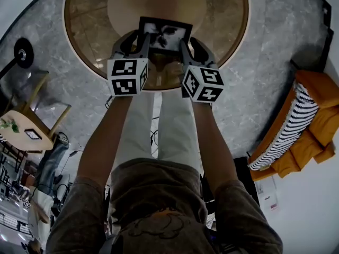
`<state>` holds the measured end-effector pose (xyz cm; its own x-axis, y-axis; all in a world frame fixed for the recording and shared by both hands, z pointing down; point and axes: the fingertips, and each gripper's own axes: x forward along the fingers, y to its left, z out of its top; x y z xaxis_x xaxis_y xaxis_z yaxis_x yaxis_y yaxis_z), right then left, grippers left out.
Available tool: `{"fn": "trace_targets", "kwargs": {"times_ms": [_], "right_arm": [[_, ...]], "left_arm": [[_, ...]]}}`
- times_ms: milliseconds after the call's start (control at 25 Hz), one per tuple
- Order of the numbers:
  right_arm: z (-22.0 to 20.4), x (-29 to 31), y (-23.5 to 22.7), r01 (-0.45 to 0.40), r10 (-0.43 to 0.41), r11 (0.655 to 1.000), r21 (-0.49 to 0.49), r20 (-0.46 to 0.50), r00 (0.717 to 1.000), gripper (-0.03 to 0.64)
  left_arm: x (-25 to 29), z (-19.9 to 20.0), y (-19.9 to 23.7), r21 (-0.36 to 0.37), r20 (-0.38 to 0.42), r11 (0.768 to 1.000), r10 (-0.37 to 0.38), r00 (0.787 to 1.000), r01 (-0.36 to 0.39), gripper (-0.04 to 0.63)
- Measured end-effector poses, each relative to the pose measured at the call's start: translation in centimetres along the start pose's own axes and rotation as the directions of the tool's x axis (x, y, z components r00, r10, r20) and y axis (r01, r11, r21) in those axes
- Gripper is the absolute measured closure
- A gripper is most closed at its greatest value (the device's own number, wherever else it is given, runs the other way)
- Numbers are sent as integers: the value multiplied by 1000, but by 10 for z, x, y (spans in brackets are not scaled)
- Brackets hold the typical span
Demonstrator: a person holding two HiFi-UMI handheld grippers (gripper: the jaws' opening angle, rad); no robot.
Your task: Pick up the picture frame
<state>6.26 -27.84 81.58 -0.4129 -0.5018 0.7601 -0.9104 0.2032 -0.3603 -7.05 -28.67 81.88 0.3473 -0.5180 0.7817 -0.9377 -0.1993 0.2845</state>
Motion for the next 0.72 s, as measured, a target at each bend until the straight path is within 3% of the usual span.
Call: {"fn": "trace_targets", "kwargs": {"times_ms": [720], "right_arm": [[1, -1, 2, 25, -25, 999, 26, -14, 1000, 522]], "left_arm": [[0, 2, 4, -72, -46, 997, -1, 999, -3, 512]]}}
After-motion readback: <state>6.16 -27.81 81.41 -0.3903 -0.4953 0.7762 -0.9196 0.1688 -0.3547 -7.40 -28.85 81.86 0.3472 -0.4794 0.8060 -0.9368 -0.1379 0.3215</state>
